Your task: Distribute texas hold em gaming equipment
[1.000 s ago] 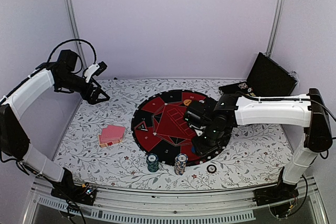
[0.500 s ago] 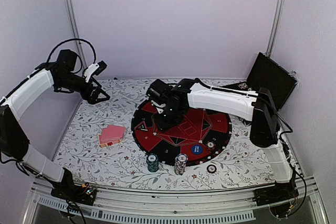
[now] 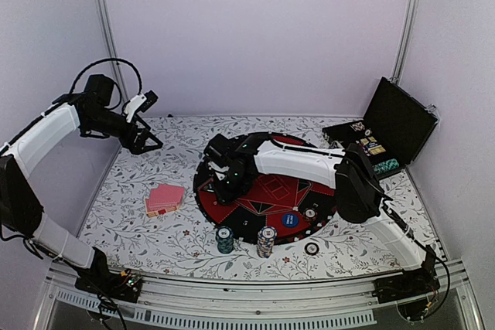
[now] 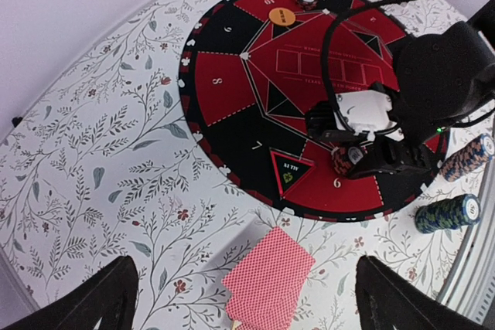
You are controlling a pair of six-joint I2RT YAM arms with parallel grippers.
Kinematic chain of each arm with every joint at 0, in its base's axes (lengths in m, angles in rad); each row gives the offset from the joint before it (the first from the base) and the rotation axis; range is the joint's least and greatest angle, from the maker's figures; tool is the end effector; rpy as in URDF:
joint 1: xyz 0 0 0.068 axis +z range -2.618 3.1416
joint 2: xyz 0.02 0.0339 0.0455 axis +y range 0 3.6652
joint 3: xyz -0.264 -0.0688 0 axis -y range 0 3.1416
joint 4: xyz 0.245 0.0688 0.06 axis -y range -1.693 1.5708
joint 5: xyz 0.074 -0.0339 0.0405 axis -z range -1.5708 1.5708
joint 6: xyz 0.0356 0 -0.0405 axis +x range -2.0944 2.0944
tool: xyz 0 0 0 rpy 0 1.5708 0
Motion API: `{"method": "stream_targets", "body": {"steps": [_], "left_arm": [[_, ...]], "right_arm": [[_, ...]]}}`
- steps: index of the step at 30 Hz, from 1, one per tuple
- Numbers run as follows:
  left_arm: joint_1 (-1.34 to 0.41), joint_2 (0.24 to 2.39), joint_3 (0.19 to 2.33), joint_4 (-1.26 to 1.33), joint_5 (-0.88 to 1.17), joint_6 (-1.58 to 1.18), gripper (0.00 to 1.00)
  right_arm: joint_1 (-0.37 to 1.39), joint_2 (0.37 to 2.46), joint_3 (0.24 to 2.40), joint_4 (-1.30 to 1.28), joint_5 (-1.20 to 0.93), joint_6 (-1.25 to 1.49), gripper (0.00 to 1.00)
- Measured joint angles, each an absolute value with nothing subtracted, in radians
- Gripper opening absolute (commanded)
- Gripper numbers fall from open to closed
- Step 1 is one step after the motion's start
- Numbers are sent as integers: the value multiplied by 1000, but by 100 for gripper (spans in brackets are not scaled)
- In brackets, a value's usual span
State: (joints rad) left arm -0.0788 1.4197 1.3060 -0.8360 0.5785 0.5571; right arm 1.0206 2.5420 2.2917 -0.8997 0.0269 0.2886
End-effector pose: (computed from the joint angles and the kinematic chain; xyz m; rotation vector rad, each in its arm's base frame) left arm 0.2885 -0.0423 0.3219 0.9540 2.1760 -0.5040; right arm 0.2805 0.4555 0.1599 -0.9849 2.5920 0.3309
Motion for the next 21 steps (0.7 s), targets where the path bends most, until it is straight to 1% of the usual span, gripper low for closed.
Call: {"method": "stream_targets", "body": {"steps": [9,11,12,13,14,15,21], "left_arm": [[-79,1420,1293,-811,587,557,100],[-79,1420,1293,-809,588,557,100],[-79,1420,1293,-809,588,557,100],[-79,1420,1293,-807,588,557,100],[-79,1420,1293,-806,588,557,100],[-79,1420,1293,-806,588,556,100],[-79,1420,1293,-805,591,553,100]], "right_arm": [[1021,2556,2296,-871,-4,286,16],[1021,2559,2297,-865,-10,285,18],[1021,2560,2297,-864,-10,284,20],[1021,2560,2297,-863,-11,282,25],[1021,2561,2297,-862,-12,282,32],[1021,2561,2298,-861,-14,279,37],[1021,2564,2299,-859,-20,273,53]]}}
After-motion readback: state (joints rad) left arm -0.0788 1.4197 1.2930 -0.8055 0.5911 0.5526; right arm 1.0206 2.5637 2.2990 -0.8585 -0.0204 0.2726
